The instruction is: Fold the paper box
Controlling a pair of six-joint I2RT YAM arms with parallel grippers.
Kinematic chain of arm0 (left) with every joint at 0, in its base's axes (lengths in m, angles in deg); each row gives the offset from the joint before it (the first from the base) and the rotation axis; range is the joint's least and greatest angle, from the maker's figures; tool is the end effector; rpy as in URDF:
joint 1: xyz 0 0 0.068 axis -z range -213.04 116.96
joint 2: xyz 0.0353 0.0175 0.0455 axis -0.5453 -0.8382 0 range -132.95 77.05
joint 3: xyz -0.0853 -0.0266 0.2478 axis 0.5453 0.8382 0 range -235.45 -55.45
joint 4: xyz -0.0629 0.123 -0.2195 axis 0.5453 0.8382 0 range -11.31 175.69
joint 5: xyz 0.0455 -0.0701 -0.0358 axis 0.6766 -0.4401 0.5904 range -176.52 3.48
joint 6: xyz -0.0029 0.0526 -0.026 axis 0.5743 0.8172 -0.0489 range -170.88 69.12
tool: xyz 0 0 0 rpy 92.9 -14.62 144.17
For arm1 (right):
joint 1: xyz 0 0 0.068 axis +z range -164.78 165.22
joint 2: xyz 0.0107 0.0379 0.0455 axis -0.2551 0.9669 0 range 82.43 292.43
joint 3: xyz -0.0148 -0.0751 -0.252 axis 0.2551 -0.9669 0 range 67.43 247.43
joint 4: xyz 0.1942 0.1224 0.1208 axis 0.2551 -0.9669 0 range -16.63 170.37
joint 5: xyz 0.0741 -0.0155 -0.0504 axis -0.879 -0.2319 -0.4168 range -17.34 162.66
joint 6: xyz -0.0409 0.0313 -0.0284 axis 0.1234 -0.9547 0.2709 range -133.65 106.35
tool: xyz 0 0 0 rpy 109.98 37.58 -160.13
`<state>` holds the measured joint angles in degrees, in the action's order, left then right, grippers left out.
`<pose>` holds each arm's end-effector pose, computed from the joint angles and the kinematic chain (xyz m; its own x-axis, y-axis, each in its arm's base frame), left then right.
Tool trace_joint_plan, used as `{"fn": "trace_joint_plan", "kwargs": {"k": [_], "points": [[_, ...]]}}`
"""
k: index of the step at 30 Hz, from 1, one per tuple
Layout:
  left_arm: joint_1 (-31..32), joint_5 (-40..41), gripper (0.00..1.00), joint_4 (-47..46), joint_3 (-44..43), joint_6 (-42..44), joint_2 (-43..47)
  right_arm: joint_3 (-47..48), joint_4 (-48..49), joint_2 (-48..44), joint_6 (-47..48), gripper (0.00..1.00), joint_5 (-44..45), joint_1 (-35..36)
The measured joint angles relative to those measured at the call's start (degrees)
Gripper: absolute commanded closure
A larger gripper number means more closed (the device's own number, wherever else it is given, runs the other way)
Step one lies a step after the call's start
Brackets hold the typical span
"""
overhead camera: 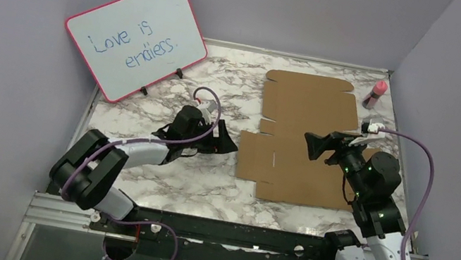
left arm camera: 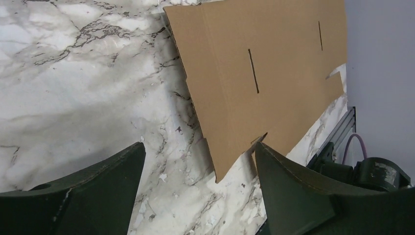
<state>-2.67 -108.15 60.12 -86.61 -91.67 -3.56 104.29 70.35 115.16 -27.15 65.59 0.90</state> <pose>0.2331 -0.1549 0.1606 -0.8207 -0.2231 -0.5261 0.2731 0.6556 -0.7040 0.1523 0.0483 0.3163 -0.1861 0.1883 -0.9643 -0.3525 0.9033 0.2444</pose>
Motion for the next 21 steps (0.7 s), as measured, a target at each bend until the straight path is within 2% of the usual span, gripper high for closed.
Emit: {"fn": "trace_joint_plan", "kwargs": {"k": [8, 15, 21], "points": [[1.81, 0.22, 0.33, -6.23, -3.02, -3.58, -10.05, -1.42, 0.26, 0.28, -0.02, 0.02, -1.64, 0.00], [2.49, -1.60, 0.66, -12.02, -4.55, -7.69, -17.79, -2.89, 1.27, 0.35, -0.42, 0.02, -2.27, 0.00], [3.52, -2.71, 0.93, -13.35, -4.66, -9.20, -19.47, -3.19, 1.46, 1.29, -0.63, 0.03, -2.82, 0.00]]}}
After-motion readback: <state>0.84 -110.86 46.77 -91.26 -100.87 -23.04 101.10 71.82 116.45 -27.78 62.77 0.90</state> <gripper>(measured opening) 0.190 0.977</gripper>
